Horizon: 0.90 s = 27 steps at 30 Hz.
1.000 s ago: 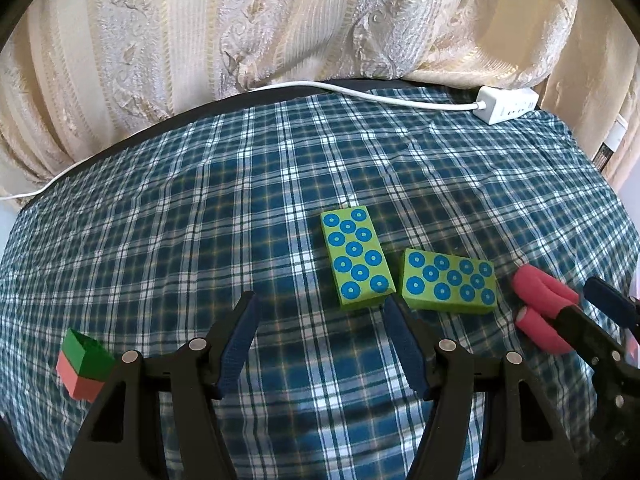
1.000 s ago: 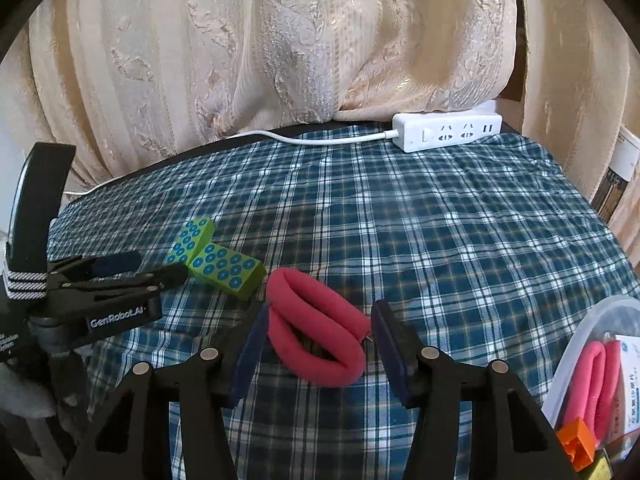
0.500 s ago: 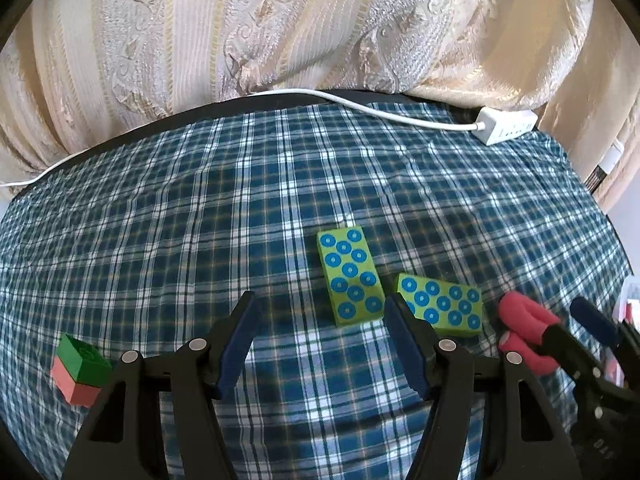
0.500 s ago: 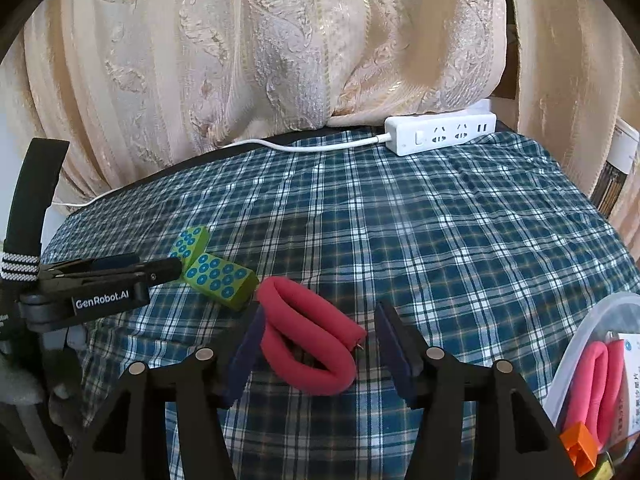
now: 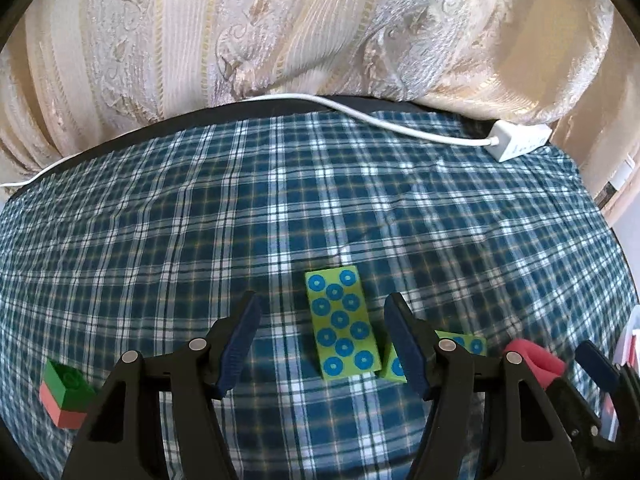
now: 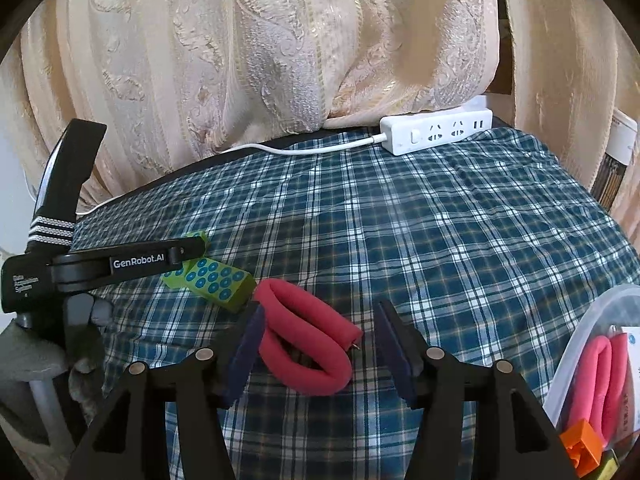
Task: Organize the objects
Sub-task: 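Grasp the green dotted block with the left tool while the right tool holds the tube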
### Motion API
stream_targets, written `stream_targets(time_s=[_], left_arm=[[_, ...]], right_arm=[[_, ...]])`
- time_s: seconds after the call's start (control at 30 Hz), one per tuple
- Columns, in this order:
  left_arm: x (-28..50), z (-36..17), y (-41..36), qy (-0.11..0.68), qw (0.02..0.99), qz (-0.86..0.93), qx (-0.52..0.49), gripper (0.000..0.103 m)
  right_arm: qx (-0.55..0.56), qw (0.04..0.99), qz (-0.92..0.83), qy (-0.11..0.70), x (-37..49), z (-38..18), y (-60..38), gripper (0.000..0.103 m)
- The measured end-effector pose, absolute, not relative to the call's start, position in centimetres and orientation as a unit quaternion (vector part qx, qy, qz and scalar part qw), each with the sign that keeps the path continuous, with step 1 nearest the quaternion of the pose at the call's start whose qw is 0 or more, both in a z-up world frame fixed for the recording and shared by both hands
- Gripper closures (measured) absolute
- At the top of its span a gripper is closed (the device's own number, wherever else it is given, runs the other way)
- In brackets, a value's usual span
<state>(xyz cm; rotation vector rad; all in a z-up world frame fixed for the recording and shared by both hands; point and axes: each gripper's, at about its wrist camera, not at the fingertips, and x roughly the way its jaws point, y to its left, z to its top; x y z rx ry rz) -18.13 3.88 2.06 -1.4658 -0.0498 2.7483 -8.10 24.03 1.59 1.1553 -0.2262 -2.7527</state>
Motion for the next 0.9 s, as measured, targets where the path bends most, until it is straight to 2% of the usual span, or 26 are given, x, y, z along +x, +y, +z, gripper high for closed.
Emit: stream_targets(time_s=[0.1, 0.43, 0.9], left_arm=[[-18.4, 1.6, 3.5, -0.022, 0.014, 0.879, -0.476, 0.048], [-18.0, 1.4, 3.3, -0.015, 0.020, 0.882, -0.471, 0.073], [-16.1, 2.5, 2.5, -0.013, 0.010, 0.889, -0.458, 0.073]], right_arm=[[0.384, 0.077, -0.917, -0.075, -8.2, 1.5, 24.0, 0.039], [0.390, 0.086, -0.914, -0.072, -8.8, 1.3, 23.7, 0.039], [0.419, 0.132, -0.897, -0.055, -8.4, 0.8, 22.4, 0.039]])
